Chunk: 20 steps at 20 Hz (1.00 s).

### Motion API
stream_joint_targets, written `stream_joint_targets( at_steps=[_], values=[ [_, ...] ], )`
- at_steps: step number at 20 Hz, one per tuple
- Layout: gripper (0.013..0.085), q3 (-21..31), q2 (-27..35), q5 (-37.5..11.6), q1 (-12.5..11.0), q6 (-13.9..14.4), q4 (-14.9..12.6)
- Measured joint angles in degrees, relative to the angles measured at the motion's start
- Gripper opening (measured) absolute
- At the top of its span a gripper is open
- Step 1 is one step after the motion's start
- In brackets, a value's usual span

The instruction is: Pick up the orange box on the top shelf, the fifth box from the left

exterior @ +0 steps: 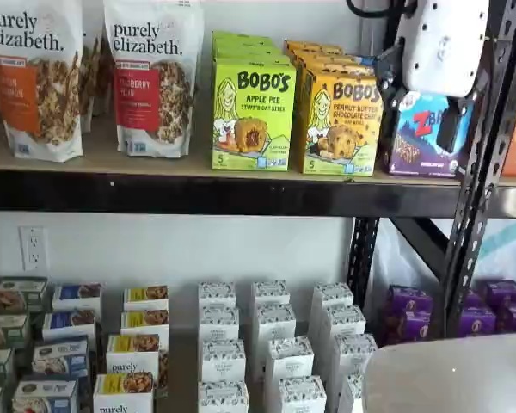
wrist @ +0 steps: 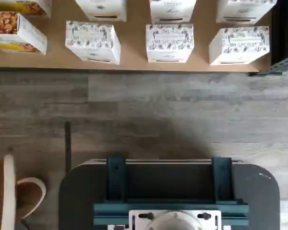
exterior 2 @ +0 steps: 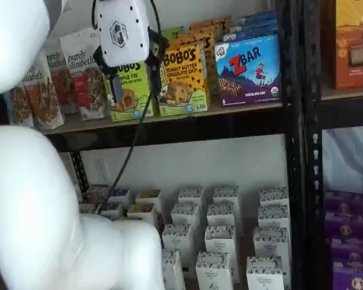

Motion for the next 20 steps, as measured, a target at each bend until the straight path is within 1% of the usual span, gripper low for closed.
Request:
stream_joint_targets(
  at_steps=[1,2,3,4,5,6,9,15,18,20],
  values=[
    [0.0850,0.55,-0.53,-0.69,-1.87,-1.08,2.07],
    [0.0850,1.87,-1.85,-2.40,-6.60,-3.68,7.11],
    [0.0850,2.57,-2.60,-3.46,-8.93,-5.16,9.98],
    [0.0850,2.76,-2.77,-3.78,-9.44,-5.56,10.81],
    [0.0850,2.77,-2.79,-3.89,-9.45,-5.61,11.01],
    [0.0850,2.77,-2.79,-3.95,-9.23,-5.48,10.92],
    [0.0850,2.88,-2.85,-4.74,-7.34,-4.35,9.30],
    [0.0850,3.36,-1.96,-8.37,-1.15,-0.25,4.10],
    [0.0850,3.26,-0.51,-11.08,0.52,0.91,2.80],
    [0.0850,2.62,1.27,-12.91,0.91,1.13,2.47]
  ],
)
